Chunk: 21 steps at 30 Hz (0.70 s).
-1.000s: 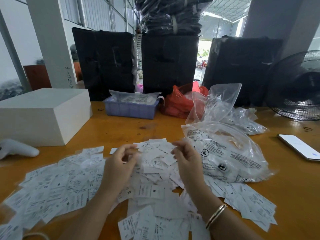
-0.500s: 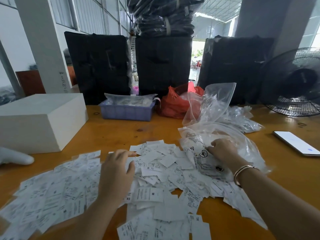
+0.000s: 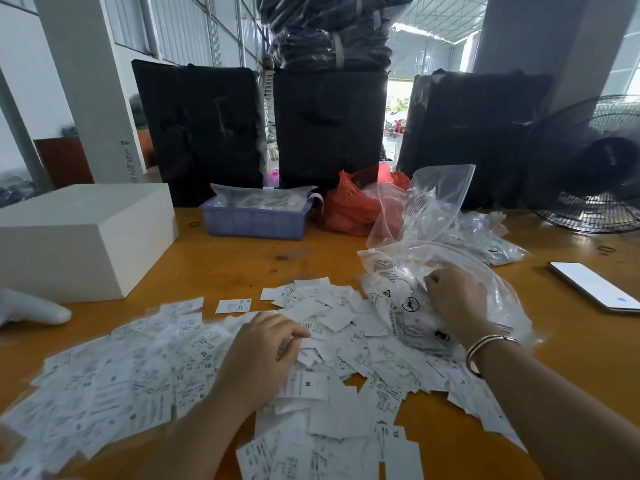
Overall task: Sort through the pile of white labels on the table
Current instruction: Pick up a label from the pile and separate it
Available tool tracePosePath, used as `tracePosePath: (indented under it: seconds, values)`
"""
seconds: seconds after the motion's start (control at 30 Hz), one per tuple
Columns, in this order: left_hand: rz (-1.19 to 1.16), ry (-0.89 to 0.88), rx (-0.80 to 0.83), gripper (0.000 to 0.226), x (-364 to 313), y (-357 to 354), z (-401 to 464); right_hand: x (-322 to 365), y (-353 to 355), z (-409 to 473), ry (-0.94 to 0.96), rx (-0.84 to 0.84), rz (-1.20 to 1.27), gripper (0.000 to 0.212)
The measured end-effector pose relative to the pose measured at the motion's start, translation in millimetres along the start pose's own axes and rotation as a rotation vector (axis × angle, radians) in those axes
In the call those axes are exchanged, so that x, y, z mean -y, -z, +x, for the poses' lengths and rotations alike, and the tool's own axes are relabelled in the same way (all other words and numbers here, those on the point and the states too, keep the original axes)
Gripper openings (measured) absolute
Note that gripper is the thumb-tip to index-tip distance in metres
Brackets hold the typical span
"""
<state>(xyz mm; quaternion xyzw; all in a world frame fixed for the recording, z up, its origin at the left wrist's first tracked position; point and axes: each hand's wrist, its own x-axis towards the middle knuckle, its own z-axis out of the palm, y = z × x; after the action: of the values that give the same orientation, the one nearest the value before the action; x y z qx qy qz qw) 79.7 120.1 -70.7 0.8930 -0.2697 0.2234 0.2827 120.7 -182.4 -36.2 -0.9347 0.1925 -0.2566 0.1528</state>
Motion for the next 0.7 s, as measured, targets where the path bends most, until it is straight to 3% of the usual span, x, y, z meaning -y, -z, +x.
tracePosePath:
  seconds: [0.1, 0.17, 0.27, 0.37, 0.43, 0.53, 0.6, 0.7]
  values:
    - [-0.057, 0.1, -0.072, 0.018, -1, 1, 2, 15, 11, -8, 0.13, -0.192, 0.214, 0.031]
    - [-0.164, 0.181, -0.145, 0.018, -3, 3, 3, 36, 19, -20, 0.215, -0.19, 0.454, 0.018]
    - [-0.358, 0.302, -0.185, 0.014, -8, 7, 3, 69, 23, -49, 0.389, 0.033, 0.732, 0.014]
    - [-0.581, 0.383, -0.095, 0.023, -11, 14, 3, 95, 11, -80, 0.594, 0.337, 0.672, 0.017]
    - [-0.685, 0.412, 0.014, 0.038, -10, 18, 3, 104, 0, -90, 0.672, 0.391, 0.635, 0.017]
    - [-0.698, 0.464, 0.07, 0.036, -8, 18, 5, 107, -12, -93, 0.643, 0.373, 0.694, 0.014]
    - [-0.609, 0.468, 0.031, 0.014, -7, 15, 6, 107, -18, -95, 0.551, 0.377, 0.76, 0.016]
    - [-0.599, 0.516, -0.065, 0.008, -3, 11, 7, 103, -30, -95, 0.38, 0.381, 0.676, 0.022]
